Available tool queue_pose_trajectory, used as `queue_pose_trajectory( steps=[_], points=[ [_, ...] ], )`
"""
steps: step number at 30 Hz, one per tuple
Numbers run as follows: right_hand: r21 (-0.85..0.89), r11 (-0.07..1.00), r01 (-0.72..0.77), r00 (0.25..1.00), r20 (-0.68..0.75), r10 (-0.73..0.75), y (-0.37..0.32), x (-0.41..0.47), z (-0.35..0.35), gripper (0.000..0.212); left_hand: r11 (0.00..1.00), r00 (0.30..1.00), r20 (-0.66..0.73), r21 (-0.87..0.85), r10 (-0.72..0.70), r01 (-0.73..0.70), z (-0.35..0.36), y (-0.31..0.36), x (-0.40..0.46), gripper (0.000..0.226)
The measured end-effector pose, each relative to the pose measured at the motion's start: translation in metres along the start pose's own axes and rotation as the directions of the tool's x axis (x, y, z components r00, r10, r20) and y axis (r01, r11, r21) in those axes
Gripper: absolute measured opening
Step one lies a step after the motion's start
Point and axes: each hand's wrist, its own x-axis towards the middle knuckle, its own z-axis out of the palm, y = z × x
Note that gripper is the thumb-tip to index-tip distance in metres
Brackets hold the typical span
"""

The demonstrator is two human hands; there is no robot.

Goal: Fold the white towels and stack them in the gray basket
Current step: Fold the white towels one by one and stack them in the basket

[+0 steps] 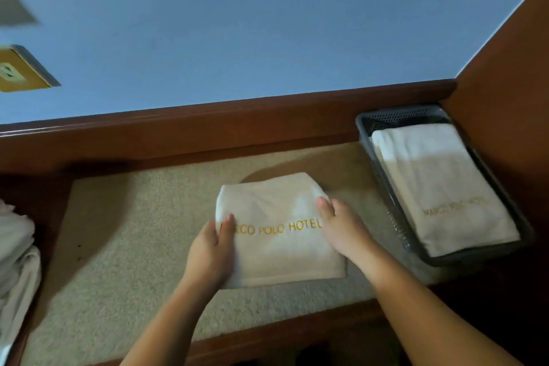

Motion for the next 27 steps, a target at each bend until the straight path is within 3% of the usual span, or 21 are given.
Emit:
queue_pose_trajectory(
  steps=[7, 14, 17, 21, 24, 25, 27],
  points=[
    [0.010, 0.984, 0.177, 0.960, -0.220, -0.171, 0.023, -0.014, -0.153, 0.043, 0.954, 0.960, -0.101, -0.126, 0.260, -0.272, 0.065, 0.124, -0.048, 0.028],
    [0.036, 0.928, 0.371, 0.804, -0.511, -0.302, 0.055, -0.017, -0.309, 0.033, 0.790, 0.854, -0.159, -0.326, 0.496, -0.519, 0.135, 0.248, -0.086, 0.016],
    [0.046, 0.947, 0.318, 0.808, -0.535, -0.246, 0.084, -0.003, -0.341, 0.030, 0.797, 0.870, -0.065, -0.372, 0.489, -0.476, 0.184, 0.267, -0.089, 0.016],
    [0.079, 0.995, 0.059, 0.916, -0.400, -0.023, 0.160, 0.047, -0.334, 0.036, 0.923, 0.927, 0.210, -0.300, 0.312, -0.242, 0.266, 0.248, -0.083, 0.016],
    [0.066, 0.978, -0.198, 0.967, -0.150, 0.206, 0.222, 0.068, -0.303, 0.028, 0.989, 0.870, 0.481, -0.145, 0.105, -0.039, 0.309, 0.212, -0.088, 0.038],
    [0.065, 0.964, -0.257, 0.960, -0.096, 0.263, 0.235, 0.068, -0.294, 0.029, 0.994, 0.850, 0.523, -0.110, 0.057, 0.001, 0.317, 0.204, -0.093, 0.039],
    [0.078, 0.952, -0.297, 0.945, -0.116, 0.305, 0.251, 0.064, -0.281, 0.039, 0.995, 0.850, 0.526, -0.089, 0.005, 0.050, 0.328, 0.192, -0.101, 0.031]
  ],
)
